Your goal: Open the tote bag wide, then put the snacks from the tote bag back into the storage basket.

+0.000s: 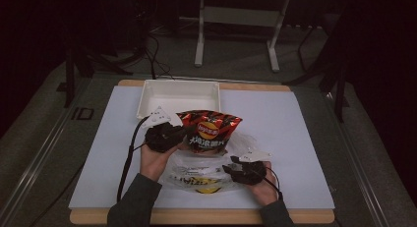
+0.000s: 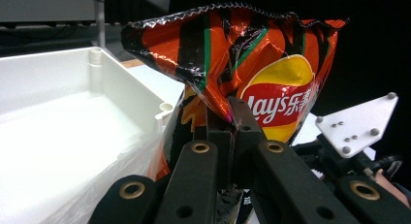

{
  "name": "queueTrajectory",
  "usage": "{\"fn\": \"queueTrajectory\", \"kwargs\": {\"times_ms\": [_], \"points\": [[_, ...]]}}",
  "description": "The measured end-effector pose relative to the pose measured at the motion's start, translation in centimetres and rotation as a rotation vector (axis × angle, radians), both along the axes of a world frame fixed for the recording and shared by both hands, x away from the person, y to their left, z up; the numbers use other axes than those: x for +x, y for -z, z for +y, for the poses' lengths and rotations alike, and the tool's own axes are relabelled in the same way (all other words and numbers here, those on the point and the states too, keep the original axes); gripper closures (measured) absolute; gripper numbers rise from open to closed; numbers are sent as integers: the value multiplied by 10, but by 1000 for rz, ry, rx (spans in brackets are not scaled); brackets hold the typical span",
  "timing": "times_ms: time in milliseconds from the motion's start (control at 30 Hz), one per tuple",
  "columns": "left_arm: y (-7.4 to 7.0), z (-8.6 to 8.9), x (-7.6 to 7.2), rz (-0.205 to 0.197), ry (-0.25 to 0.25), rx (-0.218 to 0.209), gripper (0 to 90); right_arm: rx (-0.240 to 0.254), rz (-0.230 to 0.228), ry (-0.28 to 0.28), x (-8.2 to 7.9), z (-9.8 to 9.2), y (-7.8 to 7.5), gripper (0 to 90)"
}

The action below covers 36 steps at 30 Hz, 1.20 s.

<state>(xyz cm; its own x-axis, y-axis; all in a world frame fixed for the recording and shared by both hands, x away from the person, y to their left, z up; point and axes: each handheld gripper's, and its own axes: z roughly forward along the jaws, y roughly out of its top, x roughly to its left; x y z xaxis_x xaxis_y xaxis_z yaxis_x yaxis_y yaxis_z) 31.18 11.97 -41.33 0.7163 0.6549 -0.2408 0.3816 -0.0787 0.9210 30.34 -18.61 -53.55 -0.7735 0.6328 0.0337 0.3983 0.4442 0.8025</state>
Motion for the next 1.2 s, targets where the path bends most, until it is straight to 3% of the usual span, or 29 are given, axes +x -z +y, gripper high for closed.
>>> {"fn": "queueTrajectory", "kwargs": {"times_ms": [600,1200], "points": [[-8,3,-1,5,-4,-46,896,33,-12,13,-2,-3,2,479],[-34,14,4,-44,-3,-118,895,58,-12,5,-2,-6,2,475]]}}
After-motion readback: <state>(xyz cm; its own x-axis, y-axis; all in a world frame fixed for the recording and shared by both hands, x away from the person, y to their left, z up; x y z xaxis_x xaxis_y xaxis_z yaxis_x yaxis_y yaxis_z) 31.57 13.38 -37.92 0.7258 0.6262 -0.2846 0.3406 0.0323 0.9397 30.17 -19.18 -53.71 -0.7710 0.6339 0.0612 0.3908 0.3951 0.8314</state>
